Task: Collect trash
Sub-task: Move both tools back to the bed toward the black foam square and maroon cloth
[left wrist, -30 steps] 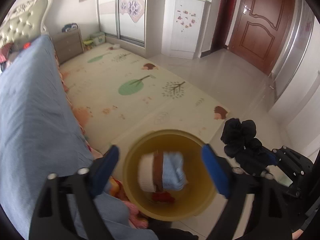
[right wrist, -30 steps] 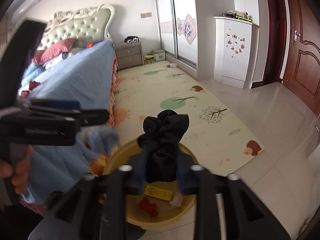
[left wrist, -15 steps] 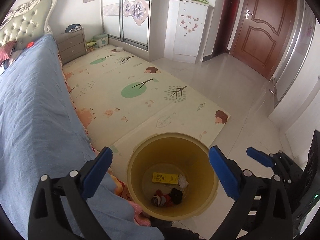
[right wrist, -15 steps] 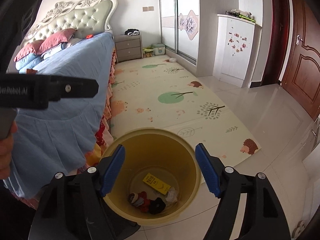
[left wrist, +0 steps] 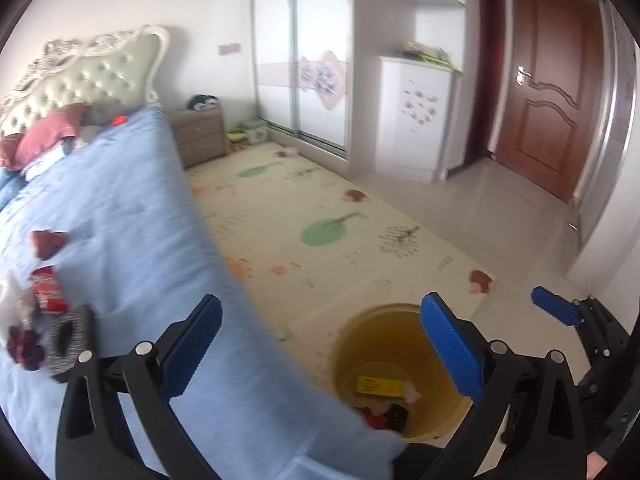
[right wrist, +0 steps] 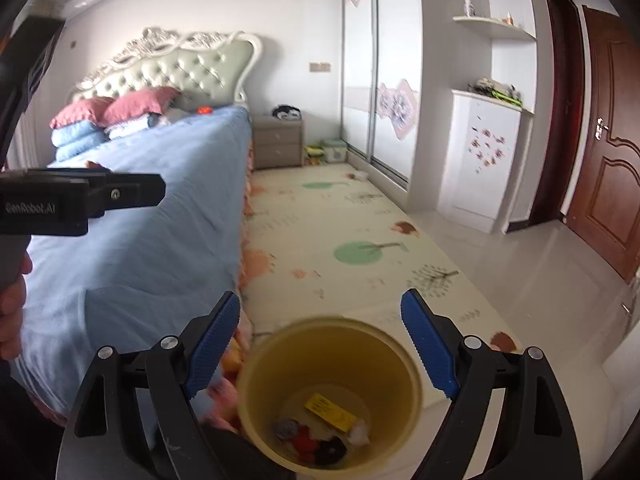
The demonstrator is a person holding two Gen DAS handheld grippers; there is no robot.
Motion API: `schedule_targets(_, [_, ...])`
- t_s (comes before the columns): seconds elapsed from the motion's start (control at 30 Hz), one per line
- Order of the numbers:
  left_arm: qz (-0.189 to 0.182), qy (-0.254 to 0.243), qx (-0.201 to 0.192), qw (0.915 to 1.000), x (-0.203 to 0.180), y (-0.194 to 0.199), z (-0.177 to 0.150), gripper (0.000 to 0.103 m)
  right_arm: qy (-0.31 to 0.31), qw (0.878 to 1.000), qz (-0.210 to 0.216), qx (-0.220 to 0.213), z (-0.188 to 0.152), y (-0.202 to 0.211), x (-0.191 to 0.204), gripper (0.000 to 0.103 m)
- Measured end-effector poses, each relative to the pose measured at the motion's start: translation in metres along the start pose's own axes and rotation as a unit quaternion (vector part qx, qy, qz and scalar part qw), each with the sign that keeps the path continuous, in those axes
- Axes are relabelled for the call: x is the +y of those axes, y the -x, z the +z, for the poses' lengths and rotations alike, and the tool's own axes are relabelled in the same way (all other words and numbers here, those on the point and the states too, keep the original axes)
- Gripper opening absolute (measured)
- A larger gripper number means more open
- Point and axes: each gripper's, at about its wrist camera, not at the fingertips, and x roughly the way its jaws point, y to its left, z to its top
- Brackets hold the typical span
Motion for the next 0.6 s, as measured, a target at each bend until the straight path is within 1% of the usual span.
schedule_targets(0.03, [0.011,0.004,-0.006,0.9999,0.01,0.008,-0.002,0.099,0.002,1.0,0.004,-0.005,0.003,0.0,0.006,0.083])
schedule_targets(0.1, [0.029,0.013,-0.017,0.9993,0.029,0.022,-0.004,0.099,0.007,1.0,0.015,-0.02,0.012,0.004,0.021,0.092])
schedule_targets(0.17, [0.047,0.025,-0.026,0.9982,0.048,0.035,-0.006,0.099,0.008,0.999,0.033,-0.038,0.02,0.008,0.036,0.095])
schedule_targets(0.37, [0.083,0.069,-0.043,0.9932,0.11,0.069,-0.016,0.099,0.019,0.995,0.072,-0.063,0.044,0.015,0.087,0.095])
schedule_targets(0.5, [0.099,0.098,-0.051,0.989,0.149,0.089,-0.03,0.099,0.024,0.992,0.099,-0.069,0.055,0.016,0.119,0.095])
schedule_targets(0.6, [0.107,0.114,-0.056,0.9861,0.172,0.1,-0.039,0.099,0.029,0.991,0.109,-0.067,0.058,0.016,0.145,0.095])
